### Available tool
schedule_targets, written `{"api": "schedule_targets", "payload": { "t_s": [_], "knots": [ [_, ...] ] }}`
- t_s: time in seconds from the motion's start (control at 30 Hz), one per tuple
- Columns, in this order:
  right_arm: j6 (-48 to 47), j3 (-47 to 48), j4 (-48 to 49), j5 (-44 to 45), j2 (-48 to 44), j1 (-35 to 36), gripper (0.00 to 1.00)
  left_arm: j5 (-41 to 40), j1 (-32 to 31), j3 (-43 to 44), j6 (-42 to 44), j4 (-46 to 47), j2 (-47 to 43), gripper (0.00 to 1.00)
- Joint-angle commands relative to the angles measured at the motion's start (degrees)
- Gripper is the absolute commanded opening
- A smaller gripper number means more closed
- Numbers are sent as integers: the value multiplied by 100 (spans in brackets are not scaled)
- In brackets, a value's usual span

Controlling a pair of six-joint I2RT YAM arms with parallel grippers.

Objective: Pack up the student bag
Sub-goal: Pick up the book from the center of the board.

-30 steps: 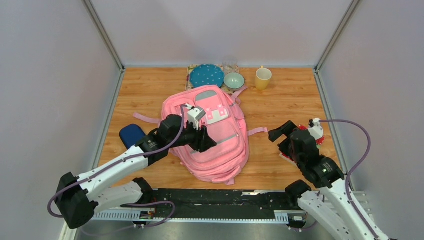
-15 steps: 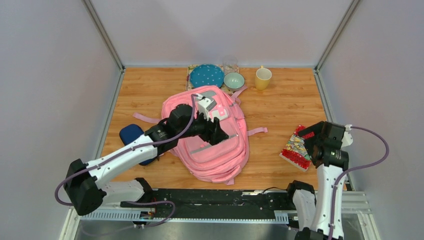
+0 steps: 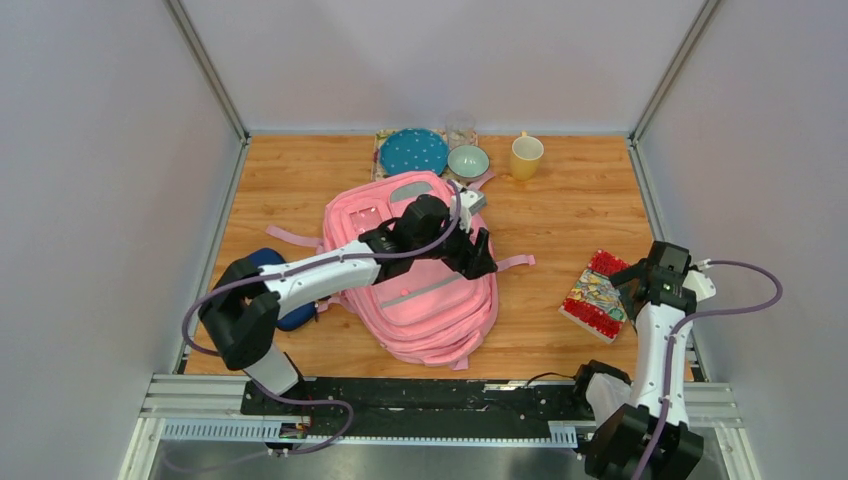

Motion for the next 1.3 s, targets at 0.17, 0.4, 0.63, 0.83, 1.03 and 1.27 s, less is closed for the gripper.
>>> {"api": "schedule_targets", "payload": {
  "t_s": [0.17, 0.4, 0.63, 0.83, 1.03, 1.27],
  "knots": [
    [-187, -447, 1188, -296, 633, -788, 96, 686, -309, 1000, 314, 1442, 1348, 78],
    [-459, -1010, 2034, -1254, 827, -1070, 93, 1038, -336, 2106, 157, 1522, 2595, 79],
    [-679, -1274, 2298, -1738, 695, -1071, 87, 1083, -345, 2978, -81, 1382, 3808, 79],
    [-785, -1546, 2605, -2037, 669, -1079, 83, 1144, -388, 3593, -362, 1311, 4573, 79],
    [-899, -1625, 2764, -2406, 765, -1071, 75, 1311, -459, 4218, -695, 1187, 5206, 79],
    [-961, -1625, 2860, -2810, 976, -1079, 71, 1653, -468, 4815, -1459, 1328, 5787, 79]
  ]
}}
